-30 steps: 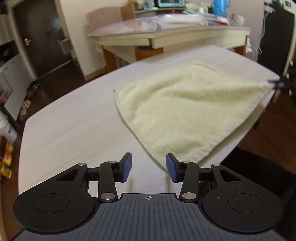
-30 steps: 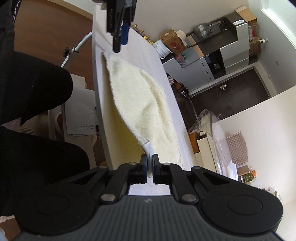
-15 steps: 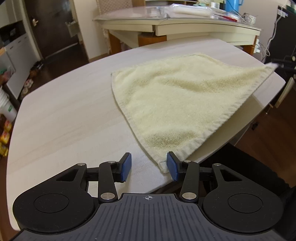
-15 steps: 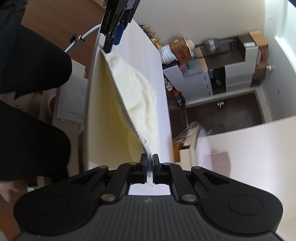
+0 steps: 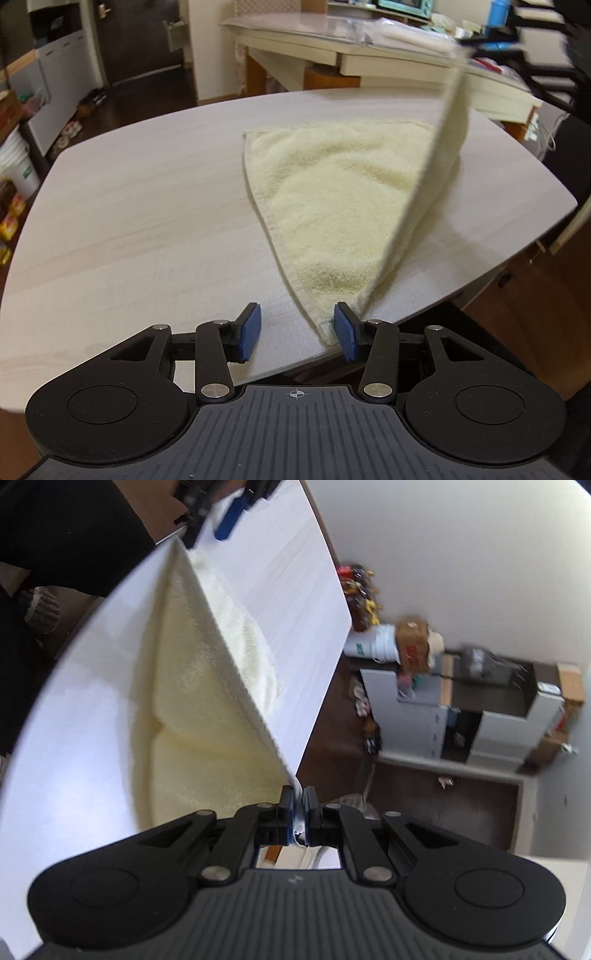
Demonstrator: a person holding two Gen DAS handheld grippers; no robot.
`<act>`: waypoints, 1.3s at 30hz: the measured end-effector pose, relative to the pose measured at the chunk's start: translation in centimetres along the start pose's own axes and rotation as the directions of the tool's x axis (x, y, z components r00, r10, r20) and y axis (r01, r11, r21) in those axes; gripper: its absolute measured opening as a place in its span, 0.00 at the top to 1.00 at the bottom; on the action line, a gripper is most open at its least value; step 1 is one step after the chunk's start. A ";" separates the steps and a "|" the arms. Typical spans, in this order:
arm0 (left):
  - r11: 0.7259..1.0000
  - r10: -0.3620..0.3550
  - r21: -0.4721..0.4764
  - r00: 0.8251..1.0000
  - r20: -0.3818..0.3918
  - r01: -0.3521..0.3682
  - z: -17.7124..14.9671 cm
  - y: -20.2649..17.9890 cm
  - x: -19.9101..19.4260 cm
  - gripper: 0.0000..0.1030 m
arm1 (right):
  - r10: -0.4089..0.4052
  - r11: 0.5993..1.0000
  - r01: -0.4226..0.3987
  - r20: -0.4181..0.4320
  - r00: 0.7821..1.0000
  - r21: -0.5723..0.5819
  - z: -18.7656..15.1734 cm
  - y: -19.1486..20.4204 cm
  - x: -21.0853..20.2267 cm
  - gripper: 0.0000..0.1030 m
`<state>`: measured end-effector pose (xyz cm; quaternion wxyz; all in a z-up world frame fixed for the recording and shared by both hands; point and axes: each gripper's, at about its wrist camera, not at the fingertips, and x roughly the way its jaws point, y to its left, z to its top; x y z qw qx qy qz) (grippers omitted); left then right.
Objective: Fold towel
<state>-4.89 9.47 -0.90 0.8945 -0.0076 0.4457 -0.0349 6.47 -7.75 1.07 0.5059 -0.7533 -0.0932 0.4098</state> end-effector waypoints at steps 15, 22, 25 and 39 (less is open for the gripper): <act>0.999 0.000 -0.047 0.999 0.039 0.002 -0.6 0.3 -0.1 0.53 | 0.186 0.982 -0.178 0.171 0.968 -0.057 3.9 -4.5 17.1 0.94; 0.996 -0.026 -0.080 0.999 0.047 0.030 -0.6 1.0 -0.2 0.52 | 0.241 0.970 -0.240 0.194 0.951 -0.028 5.2 -4.4 21.9 0.94; 0.996 -0.030 -0.078 0.998 0.051 0.034 -0.8 1.0 -0.2 0.51 | 0.255 0.966 -0.257 0.204 0.945 -0.019 5.5 -4.3 23.4 0.90; 0.991 -0.034 -0.129 0.995 0.095 0.047 -1.5 1.8 -0.5 0.47 | 0.082 0.917 -0.136 0.157 0.984 0.375 3.9 -6.5 19.7 0.73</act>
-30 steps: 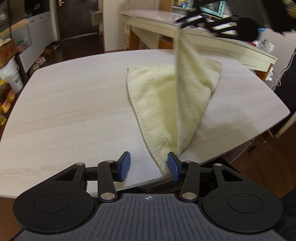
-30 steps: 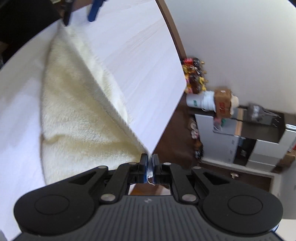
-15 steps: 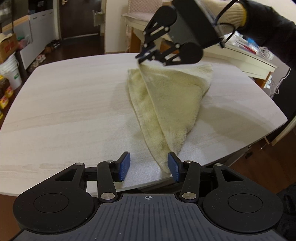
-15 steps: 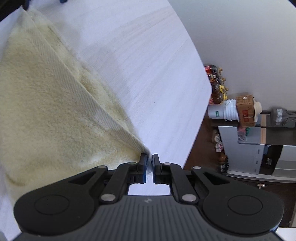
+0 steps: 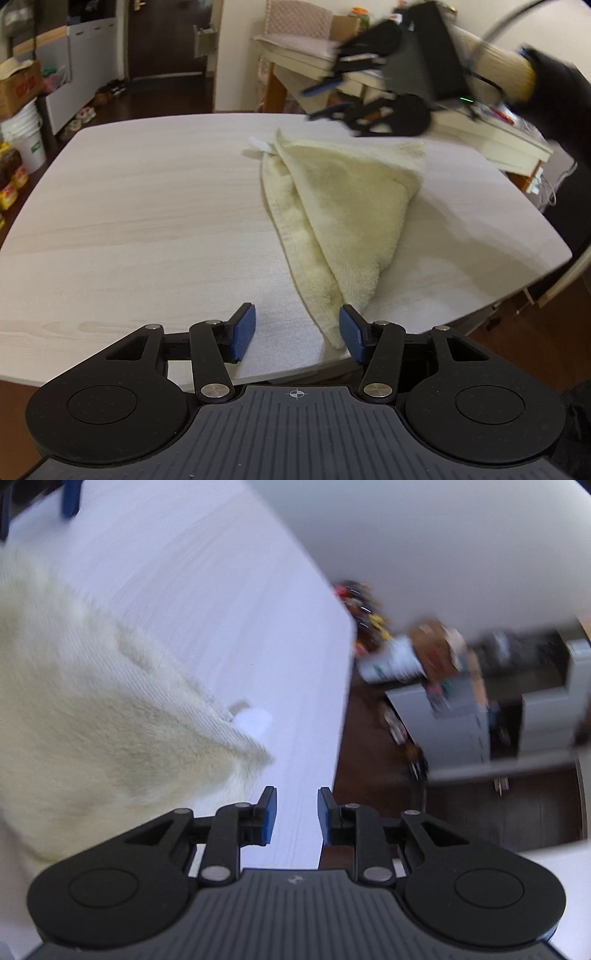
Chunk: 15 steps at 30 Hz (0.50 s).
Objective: Fold towel
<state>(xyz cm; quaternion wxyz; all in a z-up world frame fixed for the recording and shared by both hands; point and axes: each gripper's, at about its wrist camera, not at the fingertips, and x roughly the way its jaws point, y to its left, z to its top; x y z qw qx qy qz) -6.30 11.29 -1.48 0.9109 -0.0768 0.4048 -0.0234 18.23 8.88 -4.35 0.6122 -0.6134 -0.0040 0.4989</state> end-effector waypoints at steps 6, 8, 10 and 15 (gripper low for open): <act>0.995 0.023 0.093 0.999 -0.036 -0.019 0.1 -0.1 -0.2 0.46 | 0.049 0.922 -0.090 0.118 0.992 0.376 1.0 2.7 -7.9 0.60; 0.993 0.031 0.113 0.998 -0.051 -0.025 0.4 0.0 -0.2 0.46 | 0.061 0.876 -0.134 0.167 0.984 0.463 1.7 4.1 -10.0 0.60; 0.994 0.030 0.109 0.998 -0.051 -0.024 0.7 0.3 -0.4 0.46 | 0.068 0.825 -0.176 0.215 0.974 0.537 2.5 5.5 -12.0 0.58; 0.991 0.076 0.112 0.997 -0.005 -0.075 1.5 1.6 -1.5 0.43 | 0.104 0.721 -0.232 0.229 0.968 0.653 4.4 7.9 -14.7 0.57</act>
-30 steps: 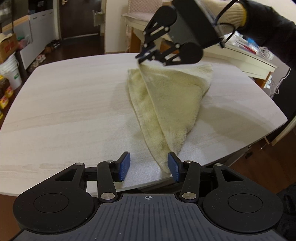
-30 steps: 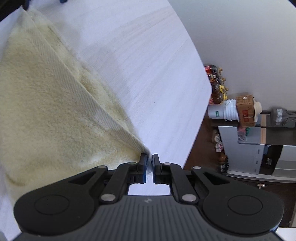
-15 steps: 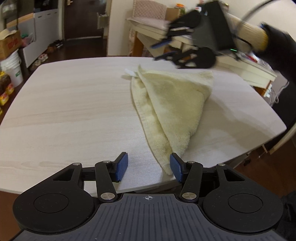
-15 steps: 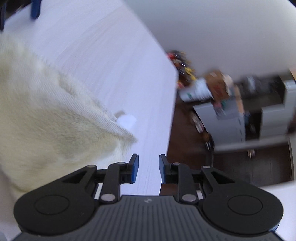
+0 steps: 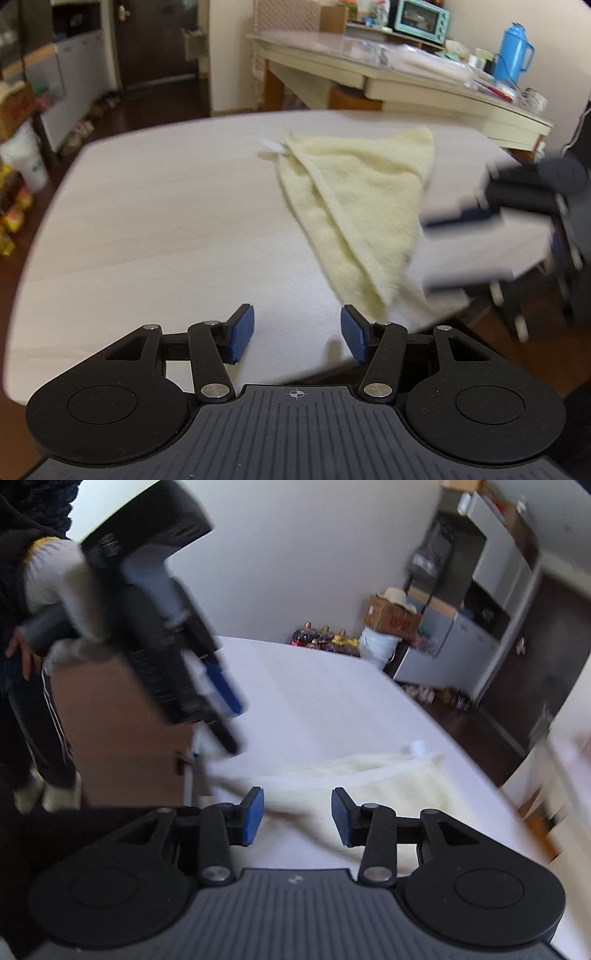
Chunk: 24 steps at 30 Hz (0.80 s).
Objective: Fold towel
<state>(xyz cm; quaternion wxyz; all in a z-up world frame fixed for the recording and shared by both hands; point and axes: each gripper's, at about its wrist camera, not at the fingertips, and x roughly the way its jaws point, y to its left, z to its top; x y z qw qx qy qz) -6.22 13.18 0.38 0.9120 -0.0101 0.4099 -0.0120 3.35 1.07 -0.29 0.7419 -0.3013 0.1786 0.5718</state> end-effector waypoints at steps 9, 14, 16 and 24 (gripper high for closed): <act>1.000 0.007 0.006 1.000 0.023 -0.007 -0.2 1.4 -0.8 0.40 | -0.011 0.976 0.016 -0.024 1.000 0.217 0.0 -0.4 -1.8 0.57; 1.000 -0.006 -0.001 0.999 0.040 0.006 -0.6 2.0 -1.1 0.40 | 0.009 0.971 0.004 -0.052 0.999 0.239 0.2 -0.6 -0.7 0.53; 1.000 -0.005 -0.006 0.999 0.045 0.005 -0.7 2.3 -1.1 0.40 | 0.024 0.972 -0.008 -0.064 0.998 0.237 0.5 -0.8 -0.2 0.51; 1.000 0.004 -0.013 0.998 0.061 -0.003 -1.0 3.1 -1.5 0.40 | 0.042 0.968 -0.023 -0.074 0.996 0.251 0.5 -0.9 2.1 0.60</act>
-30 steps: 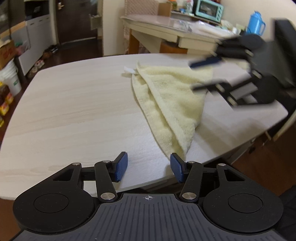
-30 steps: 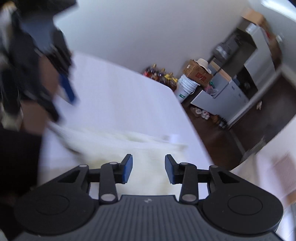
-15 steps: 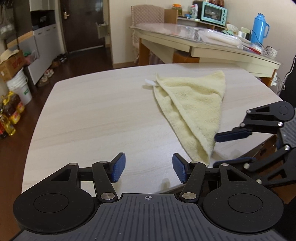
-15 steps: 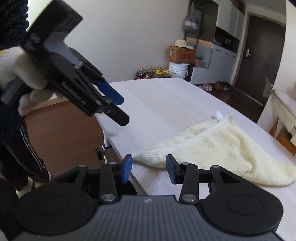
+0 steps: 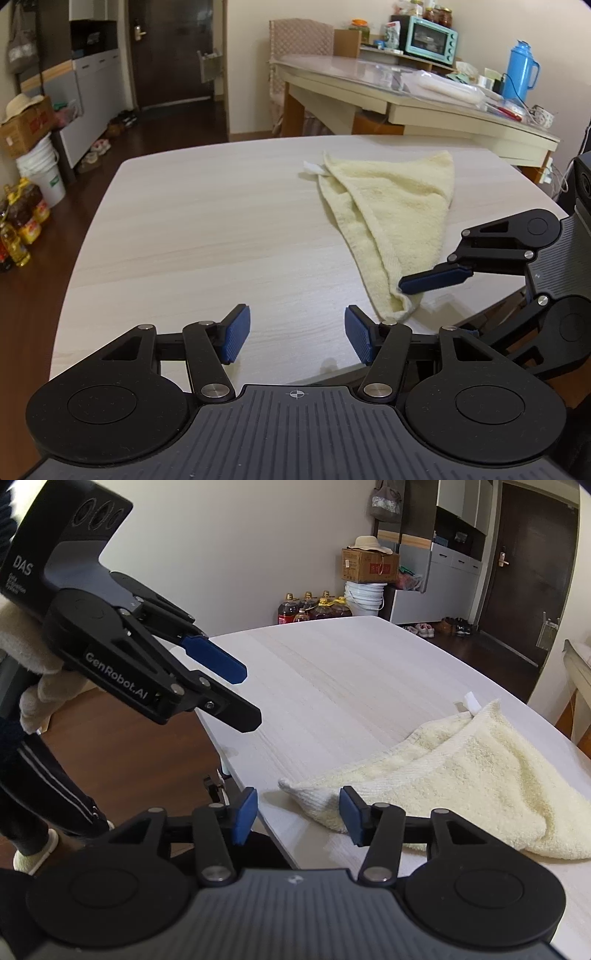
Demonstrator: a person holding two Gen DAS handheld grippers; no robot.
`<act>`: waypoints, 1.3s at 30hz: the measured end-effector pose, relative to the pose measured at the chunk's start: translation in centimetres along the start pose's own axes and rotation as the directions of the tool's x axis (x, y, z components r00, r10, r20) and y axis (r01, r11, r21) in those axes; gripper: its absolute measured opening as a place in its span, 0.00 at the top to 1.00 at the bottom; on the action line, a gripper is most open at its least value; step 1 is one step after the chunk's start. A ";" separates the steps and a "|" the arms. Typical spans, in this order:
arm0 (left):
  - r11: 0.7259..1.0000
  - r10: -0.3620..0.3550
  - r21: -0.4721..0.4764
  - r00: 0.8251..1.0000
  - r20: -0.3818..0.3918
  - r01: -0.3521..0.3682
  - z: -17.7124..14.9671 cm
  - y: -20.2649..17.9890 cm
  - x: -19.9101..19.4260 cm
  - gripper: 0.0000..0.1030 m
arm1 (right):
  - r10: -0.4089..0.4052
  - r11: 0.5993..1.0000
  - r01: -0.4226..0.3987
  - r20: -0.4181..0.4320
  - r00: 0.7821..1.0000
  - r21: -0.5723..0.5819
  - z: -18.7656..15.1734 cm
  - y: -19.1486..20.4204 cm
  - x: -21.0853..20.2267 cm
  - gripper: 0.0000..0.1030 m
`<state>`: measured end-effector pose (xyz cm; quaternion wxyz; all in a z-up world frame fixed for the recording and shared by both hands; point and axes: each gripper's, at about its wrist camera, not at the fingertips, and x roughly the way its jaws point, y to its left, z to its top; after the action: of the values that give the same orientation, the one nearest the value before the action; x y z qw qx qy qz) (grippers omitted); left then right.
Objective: Fold towel
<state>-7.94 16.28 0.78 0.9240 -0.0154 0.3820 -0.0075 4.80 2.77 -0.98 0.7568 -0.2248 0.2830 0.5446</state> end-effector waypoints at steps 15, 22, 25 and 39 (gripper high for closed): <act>0.970 -0.095 0.227 0.995 0.019 0.088 9.9 0.4 7.4 0.35 | 0.085 0.996 -0.085 0.038 0.996 0.003 -1.6 2.5 -3.6 0.93; 0.941 -0.141 0.305 0.989 -0.041 0.147 12.4 -0.7 12.5 0.35 | 0.124 0.992 -0.124 0.063 0.990 0.003 -1.6 2.7 -5.2 0.93; 0.927 -0.145 0.340 0.987 -0.065 0.158 12.5 -1.0 14.2 0.35 | 0.135 0.991 -0.136 0.086 0.987 0.006 -1.7 2.4 -6.1 0.93; 0.944 -0.178 0.268 0.981 -0.081 0.193 14.2 1.4 15.6 0.34 | 0.155 0.985 -0.166 0.196 0.968 0.043 -1.1 0.1 -9.6 0.94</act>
<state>13.17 17.58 -0.23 0.9014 0.0770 0.3998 -0.1475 2.16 -4.58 4.67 0.7403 -0.1253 0.2418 0.6147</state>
